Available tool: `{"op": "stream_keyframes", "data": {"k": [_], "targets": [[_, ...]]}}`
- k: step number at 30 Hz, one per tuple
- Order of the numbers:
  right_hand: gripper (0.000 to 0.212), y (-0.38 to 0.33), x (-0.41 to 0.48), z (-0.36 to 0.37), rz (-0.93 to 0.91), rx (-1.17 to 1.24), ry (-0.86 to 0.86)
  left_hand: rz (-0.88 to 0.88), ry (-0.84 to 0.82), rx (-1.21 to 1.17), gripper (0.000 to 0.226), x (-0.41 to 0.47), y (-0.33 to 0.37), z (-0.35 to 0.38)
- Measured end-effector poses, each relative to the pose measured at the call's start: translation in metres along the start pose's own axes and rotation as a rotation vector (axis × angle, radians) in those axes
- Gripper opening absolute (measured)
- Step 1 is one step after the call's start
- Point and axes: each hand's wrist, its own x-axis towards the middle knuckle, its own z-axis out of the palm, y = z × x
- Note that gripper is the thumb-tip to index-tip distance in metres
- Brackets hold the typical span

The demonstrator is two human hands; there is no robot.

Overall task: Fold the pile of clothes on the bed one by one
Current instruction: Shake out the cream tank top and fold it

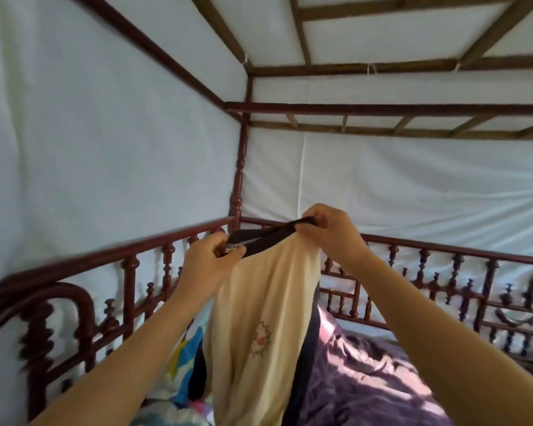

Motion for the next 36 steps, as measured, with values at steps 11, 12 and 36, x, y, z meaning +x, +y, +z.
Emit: {"op": "stream_keyframes", "data": {"k": [11,12,36], "targets": [[0.02,-0.093,0.01,-0.09,-0.147,-0.207,0.121,-0.016,-0.572,-0.408,0.068,0.012,0.063,0.04],[0.015,-0.092,0.006,-0.096,-0.139,-0.232,0.14,-0.021,-0.615,-0.402,0.065,0.011,0.062,0.046],[0.004,-0.038,-0.075,-0.208,0.164,-0.396,0.603,0.036,-0.444,-0.334,0.032,0.036,0.095,0.064]]}}
